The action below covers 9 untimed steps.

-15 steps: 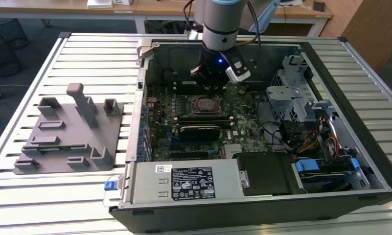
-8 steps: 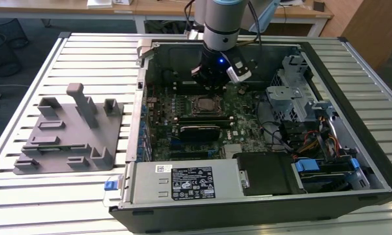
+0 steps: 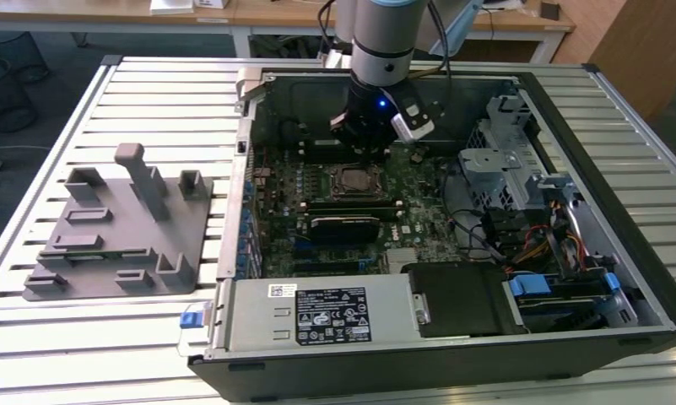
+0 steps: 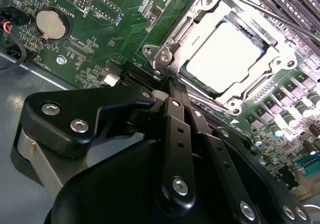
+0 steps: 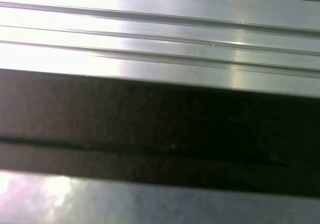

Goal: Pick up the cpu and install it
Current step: 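Install the first cpu locking lever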

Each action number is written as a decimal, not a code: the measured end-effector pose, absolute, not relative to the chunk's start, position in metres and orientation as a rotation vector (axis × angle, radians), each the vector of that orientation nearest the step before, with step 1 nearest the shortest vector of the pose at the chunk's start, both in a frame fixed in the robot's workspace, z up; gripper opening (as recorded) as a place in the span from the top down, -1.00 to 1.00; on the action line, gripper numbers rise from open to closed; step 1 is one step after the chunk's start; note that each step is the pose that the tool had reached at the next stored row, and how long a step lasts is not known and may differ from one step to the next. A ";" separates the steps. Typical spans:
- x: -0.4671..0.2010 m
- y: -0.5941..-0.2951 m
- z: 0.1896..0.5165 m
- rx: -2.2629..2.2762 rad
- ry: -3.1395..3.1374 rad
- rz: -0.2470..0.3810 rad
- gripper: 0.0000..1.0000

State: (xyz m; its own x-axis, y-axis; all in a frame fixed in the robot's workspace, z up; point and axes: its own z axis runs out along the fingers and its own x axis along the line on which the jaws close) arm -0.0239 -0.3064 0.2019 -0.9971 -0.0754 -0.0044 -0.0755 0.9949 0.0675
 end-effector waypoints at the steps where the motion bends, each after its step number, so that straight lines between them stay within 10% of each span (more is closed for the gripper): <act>1: -0.024 -0.306 0.202 -0.119 3.136 0.105 0.79; 9: -0.024 -0.307 0.198 -0.119 3.137 0.086 0.79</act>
State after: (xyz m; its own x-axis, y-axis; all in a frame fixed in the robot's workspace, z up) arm -0.0239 -0.3068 0.1984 -0.9972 -0.0754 -0.0028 -0.0754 0.9957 0.0547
